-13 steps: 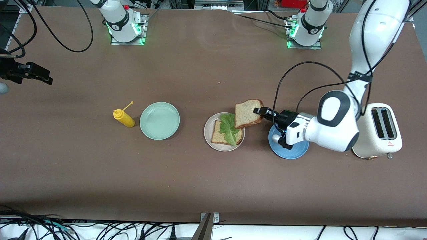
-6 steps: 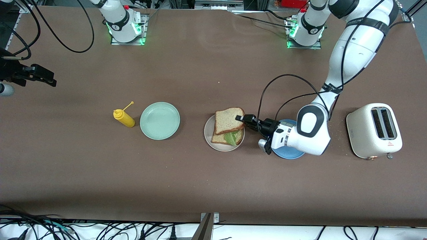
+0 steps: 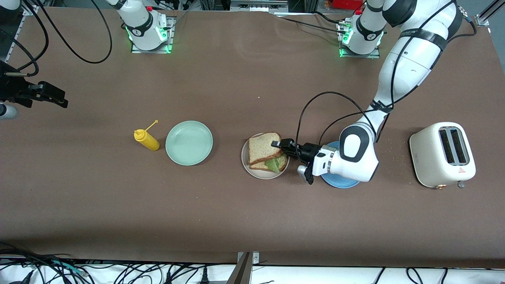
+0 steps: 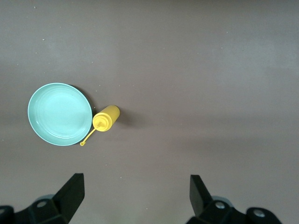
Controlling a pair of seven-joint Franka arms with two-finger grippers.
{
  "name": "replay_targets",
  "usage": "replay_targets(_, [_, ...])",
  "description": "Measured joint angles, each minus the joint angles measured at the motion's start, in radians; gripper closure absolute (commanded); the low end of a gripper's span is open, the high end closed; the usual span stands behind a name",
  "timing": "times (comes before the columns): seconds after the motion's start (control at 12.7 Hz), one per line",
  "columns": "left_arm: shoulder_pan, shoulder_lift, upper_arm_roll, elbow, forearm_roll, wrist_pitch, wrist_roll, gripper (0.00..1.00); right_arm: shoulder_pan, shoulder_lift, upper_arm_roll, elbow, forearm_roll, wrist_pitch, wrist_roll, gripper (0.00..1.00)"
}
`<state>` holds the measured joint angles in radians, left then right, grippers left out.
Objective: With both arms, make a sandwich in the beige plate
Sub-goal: 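Carry the bread over the lettuce and lower it onto the sandwich, then open the left gripper and raise it off the sandwich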
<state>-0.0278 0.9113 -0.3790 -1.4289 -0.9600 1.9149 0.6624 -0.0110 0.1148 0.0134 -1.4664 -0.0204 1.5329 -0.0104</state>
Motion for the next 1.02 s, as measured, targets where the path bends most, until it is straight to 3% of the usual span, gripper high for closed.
replay_targets(0.55, [0.006, -0.002, 0.034, 0.02, 0.047, 0.005, 0.165, 0.0, 0.0, 0.002, 0.0, 0.0, 0.0, 0.0, 0.0, 0.0])
replay_targets(0.78, [0.011, -0.029, 0.044, 0.034, 0.146, -0.001, 0.13, 0.0, 0.0, 0.008, 0.0, 0.0, 0.0, 0.0, 0.0, 0.0])
replay_targets(1.02, [0.021, -0.095, 0.045, 0.038, 0.304, -0.06, -0.026, 0.0, 0.0, 0.009, -0.001, 0.0, 0.0, 0.0, 0.0, 0.0])
